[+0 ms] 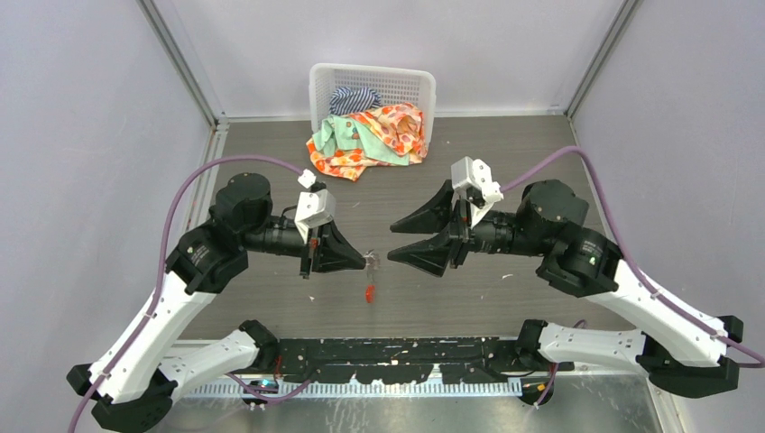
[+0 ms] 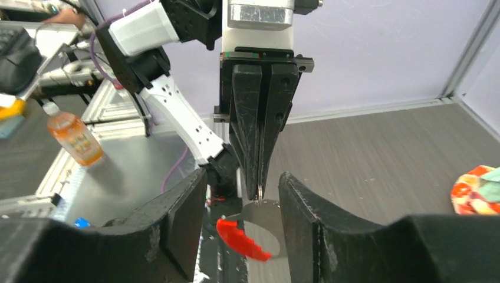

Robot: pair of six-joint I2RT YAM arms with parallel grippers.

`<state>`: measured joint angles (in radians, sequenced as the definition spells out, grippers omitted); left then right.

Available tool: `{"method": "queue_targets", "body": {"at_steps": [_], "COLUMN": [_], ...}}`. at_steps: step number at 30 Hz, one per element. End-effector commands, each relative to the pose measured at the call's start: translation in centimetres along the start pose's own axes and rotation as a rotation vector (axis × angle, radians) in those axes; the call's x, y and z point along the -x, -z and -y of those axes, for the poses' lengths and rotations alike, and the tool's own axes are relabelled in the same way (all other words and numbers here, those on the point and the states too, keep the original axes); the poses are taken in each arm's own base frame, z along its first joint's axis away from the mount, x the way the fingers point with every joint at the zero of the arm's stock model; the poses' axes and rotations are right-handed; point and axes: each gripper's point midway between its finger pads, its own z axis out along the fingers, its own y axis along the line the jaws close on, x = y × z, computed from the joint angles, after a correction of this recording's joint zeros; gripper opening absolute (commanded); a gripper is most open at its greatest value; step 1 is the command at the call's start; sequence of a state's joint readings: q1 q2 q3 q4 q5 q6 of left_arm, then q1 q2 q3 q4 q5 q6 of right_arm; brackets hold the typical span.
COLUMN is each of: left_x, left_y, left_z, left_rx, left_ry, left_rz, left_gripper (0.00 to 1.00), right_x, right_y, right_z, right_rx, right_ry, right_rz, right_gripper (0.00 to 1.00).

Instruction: Put the keys on the keyring

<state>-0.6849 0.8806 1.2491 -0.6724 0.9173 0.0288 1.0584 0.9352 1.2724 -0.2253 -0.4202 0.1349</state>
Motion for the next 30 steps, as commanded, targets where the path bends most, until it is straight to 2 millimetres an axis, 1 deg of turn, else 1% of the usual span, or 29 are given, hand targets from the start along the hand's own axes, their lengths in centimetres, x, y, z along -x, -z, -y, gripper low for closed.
{"method": "queue_targets", "body": {"at_steps": [1, 4, 10, 15, 20, 25, 30], "left_x": [1.2, 1.2, 0.8, 0.3, 0.0, 0.0, 0.3], "left_y": [0.4, 0.2, 0.2, 0.3, 0.3, 0.3, 0.3], "left_z": [0.4, 0.7, 1.4, 1.7, 1.6, 1.2, 1.0], "left_rx": [-0.014, -0.041, -0.079, -0.098, -0.094, -0.071, -0.052], "left_ry": [-0.068, -0.061, -0.073, -0.099, -0.108, -0.120, -0.126], "left_rz": [0.004, -0.003, -0.017, -0.034, -0.044, -0.045, -0.036], "left_gripper": [0.00, 0.00, 0.01, 0.00, 0.00, 0.00, 0.01], "right_x": [-4.1, -4.5, -4.8, -5.3, -5.0, -5.1, -5.2], "right_y": [0.6, 0.1, -1.3, -2.2, -2.7, -3.1, -3.2], "right_z": [1.4, 1.5, 1.2, 1.2, 1.0, 0.8, 0.9], "right_rx": [-0.022, 0.008, 0.076, 0.103, 0.124, 0.138, 0.136], "right_ry": [0.103, 0.133, 0.134, 0.136, 0.135, 0.117, 0.108], "right_rz": [-0.255, -0.309, -0.327, -0.336, -0.312, -0.305, -0.302], "right_gripper": [0.54, 0.55, 0.55, 0.50, 0.47, 0.42, 0.42]}}
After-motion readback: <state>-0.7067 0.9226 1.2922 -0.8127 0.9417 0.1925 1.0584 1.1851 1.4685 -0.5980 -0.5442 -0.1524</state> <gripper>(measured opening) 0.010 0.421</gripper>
